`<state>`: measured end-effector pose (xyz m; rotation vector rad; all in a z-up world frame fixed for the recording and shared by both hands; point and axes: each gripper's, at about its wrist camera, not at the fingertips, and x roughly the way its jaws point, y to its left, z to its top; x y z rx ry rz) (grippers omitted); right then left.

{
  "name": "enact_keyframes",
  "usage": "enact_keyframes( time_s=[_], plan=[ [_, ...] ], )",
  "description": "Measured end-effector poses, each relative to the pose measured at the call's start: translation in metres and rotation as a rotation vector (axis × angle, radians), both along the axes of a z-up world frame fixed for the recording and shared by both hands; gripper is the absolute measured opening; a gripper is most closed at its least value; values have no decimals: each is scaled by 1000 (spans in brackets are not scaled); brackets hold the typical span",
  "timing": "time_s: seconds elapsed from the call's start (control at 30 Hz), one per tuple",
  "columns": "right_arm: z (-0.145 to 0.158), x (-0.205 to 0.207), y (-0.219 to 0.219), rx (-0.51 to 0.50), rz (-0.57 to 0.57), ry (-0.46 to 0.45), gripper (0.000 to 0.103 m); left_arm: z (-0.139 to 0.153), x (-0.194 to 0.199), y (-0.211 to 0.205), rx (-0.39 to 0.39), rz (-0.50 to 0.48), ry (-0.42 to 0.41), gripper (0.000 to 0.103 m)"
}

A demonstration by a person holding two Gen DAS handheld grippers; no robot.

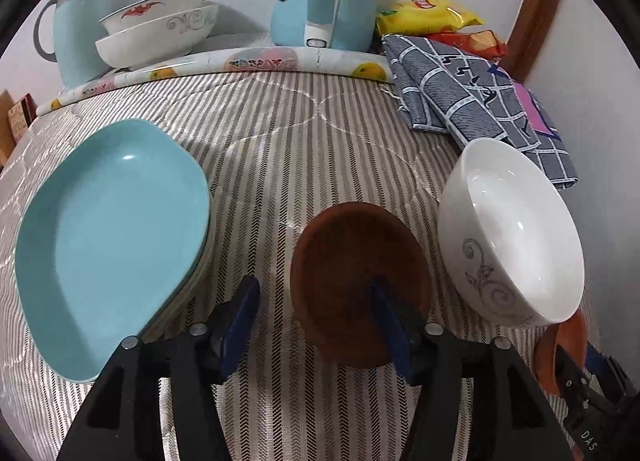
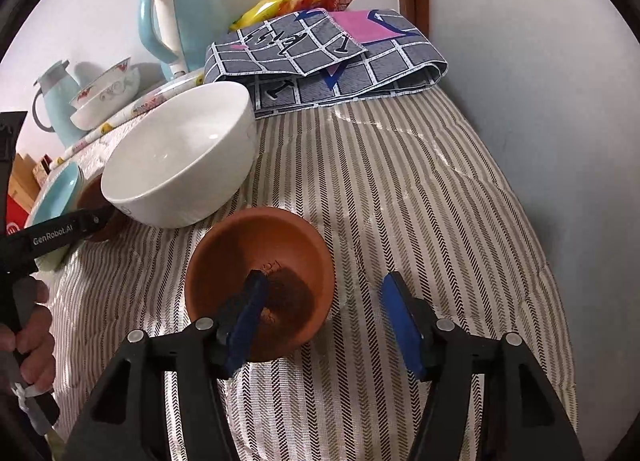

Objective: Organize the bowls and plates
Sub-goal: 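Close the right tool on the larger terracotta bowl while the left grasps the small one, then carry the larger terracotta bowl over the white bowl with the right tool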

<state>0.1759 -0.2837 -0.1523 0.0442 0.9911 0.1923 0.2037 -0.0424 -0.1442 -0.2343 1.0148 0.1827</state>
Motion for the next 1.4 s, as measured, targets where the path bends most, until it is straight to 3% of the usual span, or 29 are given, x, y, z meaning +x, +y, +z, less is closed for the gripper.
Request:
enact_keyframes(
  time_s=[0.2,0.3,0.43,0.5,0.57,0.63,0.7,1.4],
  plan=[
    [-1,-3,0,2,-18,-27,61,0,-4,2,-10,8,-27,58],
    [0,-3,1,-2,-25,-18,54,1,-5,5,-31,21,-26,55],
    [3,-2,7,24,10,3,31,2,-3,8,-66,9,-11,35],
    [4,-1,12,3,10,5,30,3,-2,7,-42,-4,-5,29],
    [7,-2,14,-18,2,-1,22,5,-2,7,-18,-16,-4,22],
    [9,-3,11,-6,-20,-4,12,8,-3,9,-21,-19,-15,12],
    [12,-2,7,22,-33,-3,10,13,-4,11,-40,-30,-29,10],
    [38,-15,11,49,-80,-46,8,37,-25,18,-51,-45,-66,8]
  ],
)
